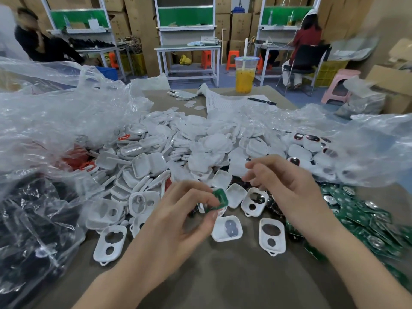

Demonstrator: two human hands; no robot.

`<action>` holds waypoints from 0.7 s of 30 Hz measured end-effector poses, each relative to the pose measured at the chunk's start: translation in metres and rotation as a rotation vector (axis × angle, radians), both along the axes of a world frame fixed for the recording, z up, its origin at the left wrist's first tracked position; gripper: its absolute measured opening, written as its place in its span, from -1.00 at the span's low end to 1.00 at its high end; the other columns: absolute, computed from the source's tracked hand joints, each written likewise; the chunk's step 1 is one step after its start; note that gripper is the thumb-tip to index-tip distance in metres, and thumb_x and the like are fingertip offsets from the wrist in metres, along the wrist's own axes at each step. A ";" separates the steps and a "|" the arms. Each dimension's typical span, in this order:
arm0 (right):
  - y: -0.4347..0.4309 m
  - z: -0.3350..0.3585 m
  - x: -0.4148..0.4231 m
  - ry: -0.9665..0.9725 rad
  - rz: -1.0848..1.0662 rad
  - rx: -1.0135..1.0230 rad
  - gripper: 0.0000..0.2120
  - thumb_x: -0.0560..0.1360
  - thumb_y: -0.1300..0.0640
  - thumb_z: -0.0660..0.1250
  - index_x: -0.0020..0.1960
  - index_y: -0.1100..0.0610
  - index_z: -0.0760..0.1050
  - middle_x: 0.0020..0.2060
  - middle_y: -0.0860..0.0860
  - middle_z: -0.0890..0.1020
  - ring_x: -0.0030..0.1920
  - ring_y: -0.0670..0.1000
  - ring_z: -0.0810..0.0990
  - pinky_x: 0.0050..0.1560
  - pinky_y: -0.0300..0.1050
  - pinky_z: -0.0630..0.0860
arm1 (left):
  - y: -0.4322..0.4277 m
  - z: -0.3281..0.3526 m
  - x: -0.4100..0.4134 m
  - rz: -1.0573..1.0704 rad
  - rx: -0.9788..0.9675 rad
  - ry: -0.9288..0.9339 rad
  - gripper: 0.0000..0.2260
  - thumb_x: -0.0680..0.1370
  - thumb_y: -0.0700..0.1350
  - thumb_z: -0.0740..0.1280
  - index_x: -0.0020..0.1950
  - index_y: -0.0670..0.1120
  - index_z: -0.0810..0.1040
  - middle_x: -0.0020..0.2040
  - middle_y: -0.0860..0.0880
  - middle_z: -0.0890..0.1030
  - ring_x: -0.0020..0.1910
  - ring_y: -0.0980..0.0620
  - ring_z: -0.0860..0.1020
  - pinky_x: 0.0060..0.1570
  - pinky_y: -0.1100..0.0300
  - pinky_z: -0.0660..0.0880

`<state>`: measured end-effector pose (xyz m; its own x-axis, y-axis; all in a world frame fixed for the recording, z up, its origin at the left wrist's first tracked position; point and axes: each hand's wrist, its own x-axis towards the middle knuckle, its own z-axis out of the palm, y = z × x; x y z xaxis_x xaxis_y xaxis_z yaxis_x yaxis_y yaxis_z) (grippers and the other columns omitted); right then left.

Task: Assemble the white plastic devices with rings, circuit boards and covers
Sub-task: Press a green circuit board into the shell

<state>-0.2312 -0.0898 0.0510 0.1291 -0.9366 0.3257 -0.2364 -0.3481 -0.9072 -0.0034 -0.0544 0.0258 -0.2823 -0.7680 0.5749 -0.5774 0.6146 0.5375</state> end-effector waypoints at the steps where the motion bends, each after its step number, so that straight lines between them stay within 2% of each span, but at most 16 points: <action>1: 0.002 -0.003 -0.007 0.123 -0.007 -0.031 -0.91 0.58 -0.11 0.33 0.04 -0.20 0.60 -0.08 -0.14 0.71 -0.10 -0.11 0.63 -0.09 -0.28 0.53 | 0.004 -0.002 0.003 -0.008 0.008 -0.053 -0.93 0.59 0.04 0.35 0.06 0.12 0.58 0.14 0.24 0.52 0.16 0.16 0.55 0.11 0.39 0.40; 3: 0.007 -0.008 -0.015 0.329 0.009 -0.068 -0.84 0.51 -0.17 0.36 0.08 -0.31 0.55 -0.03 -0.25 0.68 0.03 -0.17 0.58 -0.01 -0.38 0.44 | 0.007 -0.004 0.005 -0.028 0.013 -0.127 -0.92 0.58 0.06 0.33 0.05 0.14 0.58 0.14 0.26 0.51 0.15 0.19 0.54 0.12 0.39 0.39; 5: 0.010 -0.012 -0.015 0.443 0.077 -0.084 -0.74 0.45 -0.24 0.38 0.13 -0.38 0.49 0.04 -0.35 0.61 0.17 -0.25 0.52 0.06 -0.49 0.38 | 0.006 -0.004 0.003 -0.048 0.033 -0.175 -0.91 0.59 0.05 0.33 0.06 0.13 0.60 0.13 0.24 0.52 0.14 0.18 0.53 0.11 0.40 0.39; 8: 0.010 -0.016 -0.013 0.548 0.202 -0.057 -0.58 0.38 -0.32 0.38 0.22 -0.46 0.39 0.12 -0.40 0.54 0.30 -0.23 0.40 0.06 -0.47 0.46 | 0.003 -0.003 0.001 -0.076 0.037 -0.274 -0.87 0.59 0.03 0.31 0.06 0.12 0.63 0.13 0.22 0.52 0.13 0.18 0.52 0.10 0.38 0.40; 11: 0.006 -0.020 -0.015 0.727 0.235 -0.119 -0.50 0.37 -0.41 0.34 0.27 -0.53 0.26 0.17 -0.48 0.46 0.35 -0.28 0.30 0.24 -0.51 0.22 | 0.002 -0.004 0.003 -0.088 0.041 -0.324 -0.86 0.59 0.03 0.30 0.06 0.12 0.64 0.14 0.20 0.53 0.13 0.19 0.53 0.11 0.30 0.45; 13: 0.005 -0.021 -0.015 0.779 0.250 -0.145 -0.48 0.38 -0.41 0.32 0.27 -0.57 0.21 0.17 -0.50 0.44 0.34 -0.31 0.28 0.28 -0.51 0.13 | 0.001 -0.005 0.002 -0.094 0.034 -0.327 -0.87 0.59 0.03 0.31 0.06 0.11 0.65 0.13 0.20 0.56 0.13 0.20 0.54 0.11 0.26 0.47; 18: 0.004 -0.023 -0.011 0.833 0.280 -0.177 -0.48 0.44 -0.32 0.33 0.37 -0.34 0.33 0.13 -0.45 0.48 0.30 -0.35 0.28 0.31 -0.47 0.10 | -0.001 -0.004 -0.002 -0.099 0.039 -0.355 -0.84 0.60 0.05 0.31 0.07 0.09 0.67 0.10 0.18 0.58 0.09 0.15 0.56 0.06 0.21 0.50; 21: 0.004 -0.022 -0.010 0.838 0.287 -0.179 -0.49 0.45 -0.31 0.32 0.37 -0.33 0.34 0.12 -0.45 0.48 0.30 -0.37 0.28 0.33 -0.45 0.11 | -0.001 -0.004 -0.001 -0.105 0.057 -0.364 -0.83 0.60 0.06 0.30 0.06 0.12 0.67 0.12 0.18 0.57 0.11 0.16 0.54 0.06 0.25 0.49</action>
<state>-0.2416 -0.0860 0.0289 0.6106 -0.7762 0.1573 -0.6777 -0.6149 -0.4034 -0.0045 -0.0551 0.0219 -0.5390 -0.7521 0.3792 -0.6725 0.6553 0.3440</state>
